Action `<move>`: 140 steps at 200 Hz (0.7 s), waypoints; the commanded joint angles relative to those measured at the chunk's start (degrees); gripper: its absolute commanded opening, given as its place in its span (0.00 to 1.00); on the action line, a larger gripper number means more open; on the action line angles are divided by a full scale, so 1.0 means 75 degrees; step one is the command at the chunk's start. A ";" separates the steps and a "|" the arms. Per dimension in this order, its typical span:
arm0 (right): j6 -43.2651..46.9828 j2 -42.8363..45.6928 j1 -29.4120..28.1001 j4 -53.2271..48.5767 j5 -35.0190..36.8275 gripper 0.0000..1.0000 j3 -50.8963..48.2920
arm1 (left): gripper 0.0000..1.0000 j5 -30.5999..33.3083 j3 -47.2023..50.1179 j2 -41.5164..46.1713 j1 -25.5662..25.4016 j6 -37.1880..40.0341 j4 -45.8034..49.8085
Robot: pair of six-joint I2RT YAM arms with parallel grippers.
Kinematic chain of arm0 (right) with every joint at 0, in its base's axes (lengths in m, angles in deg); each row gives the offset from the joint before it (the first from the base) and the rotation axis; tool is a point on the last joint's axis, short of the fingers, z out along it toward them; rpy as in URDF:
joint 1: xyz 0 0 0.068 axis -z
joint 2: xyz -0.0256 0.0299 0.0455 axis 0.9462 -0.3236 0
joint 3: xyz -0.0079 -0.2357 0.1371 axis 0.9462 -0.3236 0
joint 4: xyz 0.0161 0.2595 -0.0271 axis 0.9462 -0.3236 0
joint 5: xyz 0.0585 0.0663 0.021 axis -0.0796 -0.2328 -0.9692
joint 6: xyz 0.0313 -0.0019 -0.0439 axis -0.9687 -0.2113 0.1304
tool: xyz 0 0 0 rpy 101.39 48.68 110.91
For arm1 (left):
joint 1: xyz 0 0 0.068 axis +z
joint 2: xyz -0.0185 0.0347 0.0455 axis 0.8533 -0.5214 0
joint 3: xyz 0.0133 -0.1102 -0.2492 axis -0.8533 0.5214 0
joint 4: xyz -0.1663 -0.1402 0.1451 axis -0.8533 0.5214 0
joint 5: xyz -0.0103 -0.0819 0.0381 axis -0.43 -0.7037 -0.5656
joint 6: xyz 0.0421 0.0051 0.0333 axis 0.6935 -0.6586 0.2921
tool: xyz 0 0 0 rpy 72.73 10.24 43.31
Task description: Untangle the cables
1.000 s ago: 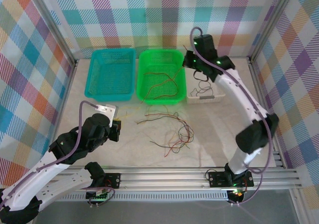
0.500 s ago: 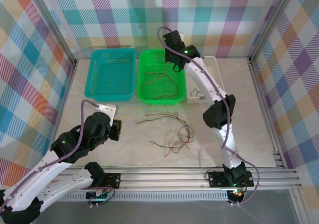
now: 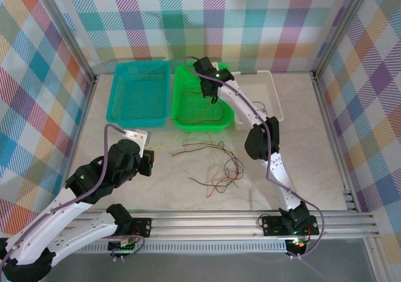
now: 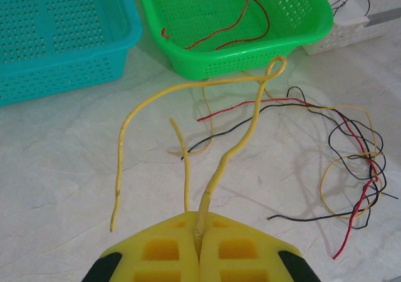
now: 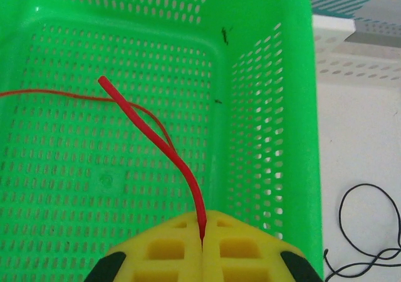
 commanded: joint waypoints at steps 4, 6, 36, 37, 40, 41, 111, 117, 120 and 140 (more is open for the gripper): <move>0.0344 -0.0256 -0.0191 -0.0145 0.0068 0.00 0.0239 | 0.00 -0.0120 0.0096 0.0003 0.0113 0.0178 -0.0164; 0.0361 -0.0273 -0.0203 -0.0151 0.0065 0.00 0.0235 | 0.00 -0.0125 0.0095 0.0000 0.0119 0.0178 -0.0164; 0.0474 -0.0590 -0.0223 -0.0308 -0.0237 0.00 0.0319 | 0.00 -0.0173 0.0102 -0.0024 0.0136 0.0179 -0.0160; 0.0477 -0.0604 -0.0223 -0.0319 -0.0253 0.00 0.0333 | 0.00 -0.0173 0.0102 -0.0024 0.0138 0.0184 -0.0162; 0.0480 -0.0643 -0.0222 -0.0363 -0.0280 0.00 0.0351 | 0.00 -0.0174 0.0101 -0.0024 0.0149 0.0182 -0.0164; 0.0480 -0.0649 -0.0222 -0.0376 -0.0280 0.00 0.0361 | 0.00 -0.0174 0.0101 -0.0024 0.0144 0.0180 -0.0164; 0.0500 -0.1110 -0.0187 -0.0858 -0.0872 0.00 0.0489 | 0.00 -0.0228 0.0113 -0.0051 0.0164 0.0190 -0.0176; 0.0473 -0.1121 -0.0175 -0.0891 -0.0901 0.00 0.0486 | 0.00 -0.0230 0.0109 -0.0047 0.0165 0.0190 -0.0176; 0.0459 -0.1120 -0.0169 -0.0908 -0.0916 0.00 0.0488 | 0.00 -0.0238 0.0110 -0.0047 0.0167 0.0190 -0.0177; 0.0349 -0.1069 -0.0111 -0.1001 -0.1063 0.00 0.0497 | 0.00 -0.0237 0.0108 -0.0060 0.0164 0.0209 -0.0176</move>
